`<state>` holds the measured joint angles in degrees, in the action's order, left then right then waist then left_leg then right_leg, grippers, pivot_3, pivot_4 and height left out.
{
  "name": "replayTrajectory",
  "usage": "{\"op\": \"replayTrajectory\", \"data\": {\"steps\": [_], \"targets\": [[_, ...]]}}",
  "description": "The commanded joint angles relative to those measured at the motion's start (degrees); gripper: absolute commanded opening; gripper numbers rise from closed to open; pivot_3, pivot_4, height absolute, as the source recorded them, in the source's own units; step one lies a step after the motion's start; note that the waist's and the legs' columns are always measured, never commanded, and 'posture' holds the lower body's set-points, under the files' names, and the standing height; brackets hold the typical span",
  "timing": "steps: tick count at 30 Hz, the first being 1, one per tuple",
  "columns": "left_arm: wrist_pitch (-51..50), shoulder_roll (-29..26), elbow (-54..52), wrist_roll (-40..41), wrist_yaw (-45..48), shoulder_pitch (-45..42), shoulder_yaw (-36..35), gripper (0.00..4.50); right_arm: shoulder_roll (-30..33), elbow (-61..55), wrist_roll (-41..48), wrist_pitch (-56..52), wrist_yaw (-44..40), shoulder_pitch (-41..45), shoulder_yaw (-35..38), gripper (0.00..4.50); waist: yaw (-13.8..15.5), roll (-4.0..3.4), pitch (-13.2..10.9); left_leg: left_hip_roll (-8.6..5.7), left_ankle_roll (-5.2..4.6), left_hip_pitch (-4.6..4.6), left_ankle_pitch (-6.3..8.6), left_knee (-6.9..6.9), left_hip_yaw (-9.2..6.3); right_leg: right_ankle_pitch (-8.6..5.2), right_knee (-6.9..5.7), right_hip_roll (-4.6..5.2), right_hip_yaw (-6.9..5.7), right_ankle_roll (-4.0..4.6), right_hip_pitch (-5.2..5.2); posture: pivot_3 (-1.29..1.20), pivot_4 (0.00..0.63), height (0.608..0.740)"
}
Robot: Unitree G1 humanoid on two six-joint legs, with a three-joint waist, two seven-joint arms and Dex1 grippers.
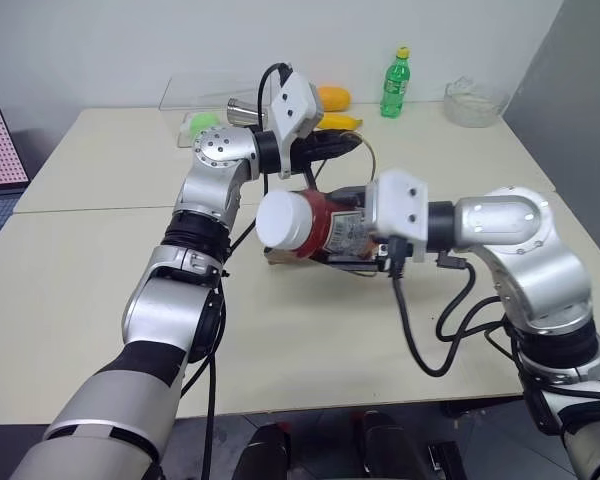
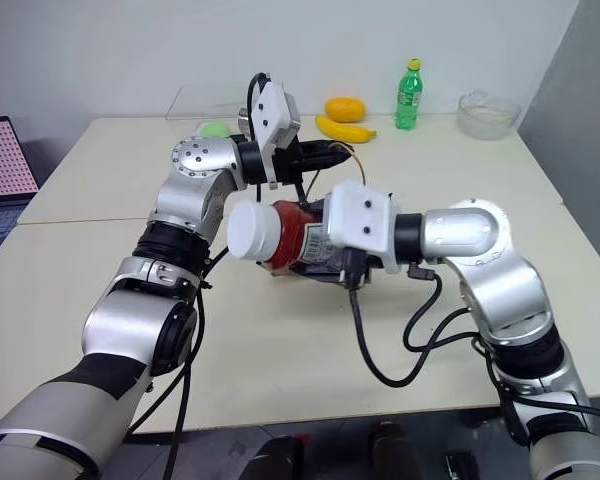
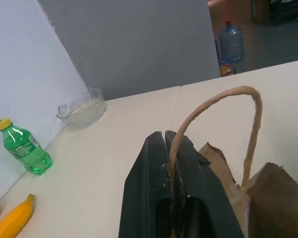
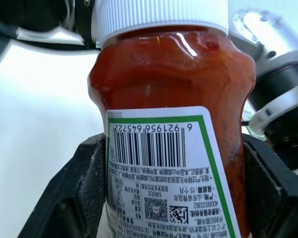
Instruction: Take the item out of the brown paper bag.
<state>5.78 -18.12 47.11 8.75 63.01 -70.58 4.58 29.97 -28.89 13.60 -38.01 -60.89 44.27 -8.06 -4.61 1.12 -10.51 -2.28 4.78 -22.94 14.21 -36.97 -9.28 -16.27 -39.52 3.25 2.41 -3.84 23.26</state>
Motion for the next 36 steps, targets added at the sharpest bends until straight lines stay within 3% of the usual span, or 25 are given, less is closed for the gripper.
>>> {"op": "replayTrajectory", "data": {"steps": [1, 6, 12, 15, 18, 29, 33, 36], "targets": [[1.45, 0.23, -0.11, -0.36, -0.78, -2.0, -0.81, 0.0, 0.13, -2.5, 7.02, -5.12, 4.09, 3.31, 9.14, 3.13, 0.03, 0.0, 0.0, 0.0, -0.11, 0.0, 0.06, 0.0, 0.0, 0.0, -0.01, 0.0, 0.0, 0.0, 0.0, 0.0, 0.15, 0.74], [1.57, 0.43, -0.21, -0.57, -0.77, -1.62, -0.87, 0.0, 2.78, -0.88, 10.64, -8.19, 11.16, 5.73, 19.09, 3.13, 0.15, -0.01, 0.0, 0.0, -0.14, 0.0, 0.08, 0.01, 0.0, 0.0, -0.01, 0.0, 0.0, 0.0, 0.0, 0.0, 0.15, 0.74], [1.25, 0.2, -1.49, -0.36, -0.63, -0.75, -1.12, 0.0, 18.11, 1.75, 6.09, -4.32, 10.7, -4.6, 25.28, 3.13, 1.21, 0.0, -0.01, -0.03, -0.18, -0.04, 0.1, 0.02, 0.06, 0.0, 0.11, 0.03, 0.0, 0.0, -0.01, 0.0, 0.15, 0.74], [1.31, 0.09, -1.63, -0.37, -0.55, -0.66, -1.26, 0.0, 25.82, 6.6, 0.41, 1.42, 9.24, -13.12, 22.72, 3.13, 1.4, 0.01, -0.01, -0.04, -0.21, -0.05, 0.12, 0.01, 0.16, -0.01, 0.12, 0.06, 0.05, -0.01, -0.02, 0.0, 0.15, 0.74], [1.48, 0.21, -1.54, -0.41, -0.63, -0.76, -1.29, 0.0, 28.88, 11.94, -3.96, 5.85, 9.97, -17.04, 18.5, 3.13, 1.08, 0.0, -0.01, -0.03, -0.22, -0.03, 0.12, 0.0, 0.23, -0.01, 0.11, 0.06, 0.09, -0.02, -0.02, 0.0, 0.15, 0.74], [1.21, -0.07, -3.54, 0.05, -0.16, 0.31, -1.51, 0.0, 29.49, 33.18, -15.48, 19.23, 6.49, -15.94, 2.62, 3.13, 0.26, -0.03, -0.03, 0.0, -0.15, 0.0, 0.07, 0.0, 0.31, -0.01, 0.08, 0.05, 0.16, -0.02, -0.02, 0.0, 0.15, 0.74], [0.97, -0.11, -4.06, 0.0, -0.38, 0.69, -1.59, 0.0, 29.63, 35.32, -15.57, 19.9, 4.87, -16.31, 2.45, 4.45, 0.33, -0.03, -0.03, 0.0, -0.1, 0.0, 0.04, -0.01, 0.3, -0.01, 0.09, 0.06, 0.14, -0.02, -0.02, 0.0, 0.15, 0.74], [0.95, -0.02, -4.1, -0.01, -0.39, 0.82, -1.56, 0.0, 30.24, 34.3, -13.84, 19.31, 3.66, -17.1, 4.51, 4.45, 0.32, -0.03, -0.03, 0.0, -0.1, 0.0, 0.05, -0.01, 0.3, -0.01, 0.09, 0.06, 0.15, -0.02, -0.03, 0.0, 0.15, 0.74]]}}
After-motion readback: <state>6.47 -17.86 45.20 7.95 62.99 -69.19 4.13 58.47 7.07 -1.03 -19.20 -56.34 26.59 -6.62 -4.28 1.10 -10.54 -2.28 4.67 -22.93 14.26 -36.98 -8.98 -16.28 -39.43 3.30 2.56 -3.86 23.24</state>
